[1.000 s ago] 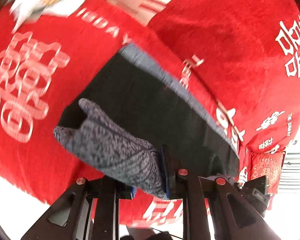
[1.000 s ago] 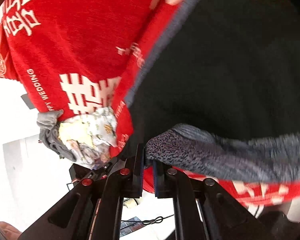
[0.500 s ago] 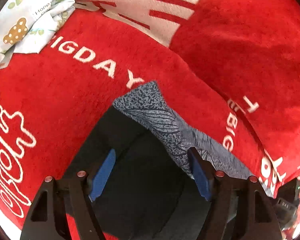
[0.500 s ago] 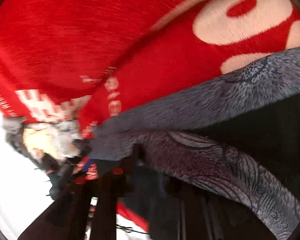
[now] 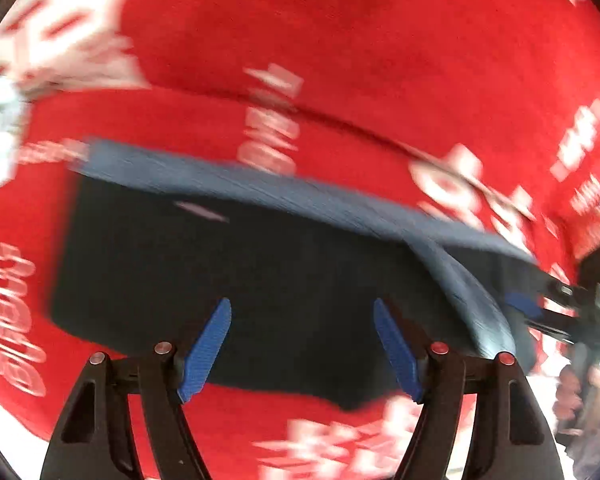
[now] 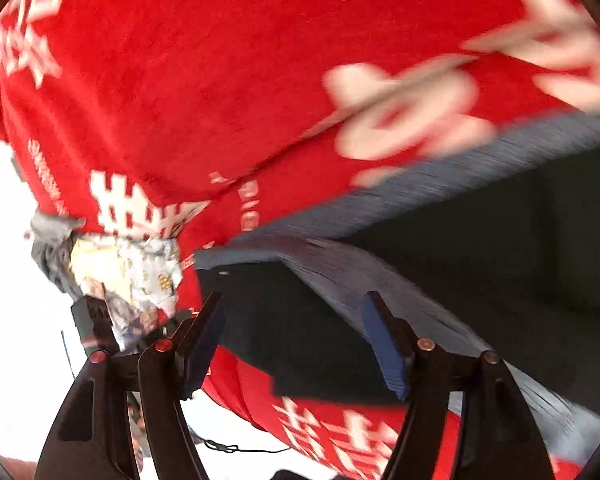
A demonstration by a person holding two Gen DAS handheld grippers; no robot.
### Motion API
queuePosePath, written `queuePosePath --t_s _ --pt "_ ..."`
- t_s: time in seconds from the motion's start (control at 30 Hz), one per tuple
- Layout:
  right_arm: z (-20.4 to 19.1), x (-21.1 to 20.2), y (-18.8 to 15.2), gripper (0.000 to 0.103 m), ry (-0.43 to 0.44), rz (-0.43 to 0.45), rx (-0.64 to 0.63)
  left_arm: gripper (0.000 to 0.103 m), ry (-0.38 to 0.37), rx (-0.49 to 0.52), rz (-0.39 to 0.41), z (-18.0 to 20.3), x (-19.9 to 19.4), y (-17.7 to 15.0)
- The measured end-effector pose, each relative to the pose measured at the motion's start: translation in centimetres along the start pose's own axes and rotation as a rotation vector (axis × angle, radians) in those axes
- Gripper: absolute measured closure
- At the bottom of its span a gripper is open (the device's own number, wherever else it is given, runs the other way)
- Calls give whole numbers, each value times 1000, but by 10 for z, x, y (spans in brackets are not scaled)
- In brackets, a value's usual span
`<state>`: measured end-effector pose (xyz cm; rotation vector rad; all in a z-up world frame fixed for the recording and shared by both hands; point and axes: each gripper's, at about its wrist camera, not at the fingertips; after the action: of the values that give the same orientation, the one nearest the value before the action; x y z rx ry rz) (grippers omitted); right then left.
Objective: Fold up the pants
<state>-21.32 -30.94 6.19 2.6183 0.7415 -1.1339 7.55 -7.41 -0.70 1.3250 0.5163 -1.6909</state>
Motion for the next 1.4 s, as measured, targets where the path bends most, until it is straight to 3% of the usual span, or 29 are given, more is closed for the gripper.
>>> queuePosePath --t_s 0.17,0.4,0.53,0.7,0.73,0.8,0.87,1.03,1.17,1.3,1.4 --pt "86 -78 -37 30 -117 86 156 28 -173 119 -120 104 51 -37" --pt "185 -171 -122 30 -286 272 390 28 -267 255 -206 185 96 -62" --pt "230 -198 -163 30 -335 347 496 28 -282 270 -223 196 101 -72" --pt "263 -191 -171 30 -364 337 512 28 -281 267 -220 202 106 -76" --pt "267 -189 -170 33 -350 328 511 28 -277 261 -222 202 111 -75" --pt "277 -183 -167 55 -248 305 522 28 -278 242 -219 202 113 -75" --pt "280 -177 -158 88 -155 253 520 28 -298 208 -219 202 113 -74" --pt "262 -199 -110 88 58 244 442 28 -324 102 -222 213 110 -59" --pt "247 -226 -44 88 134 283 378 28 -324 75 -157 240 107 -31" --pt "246 -237 34 88 140 309 316 28 -290 72 -82 267 116 10" --pt "255 -224 91 78 76 297 315 28 -220 53 -14 276 126 42"
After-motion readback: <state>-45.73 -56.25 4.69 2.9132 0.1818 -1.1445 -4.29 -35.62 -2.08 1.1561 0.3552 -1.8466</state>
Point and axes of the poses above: each gripper's, at about its wrist camera, not at the fingertips, and x roughly the way its jaws point, z to its right, y to its top, and after that the axes turned 5 degrees about z, right-handed
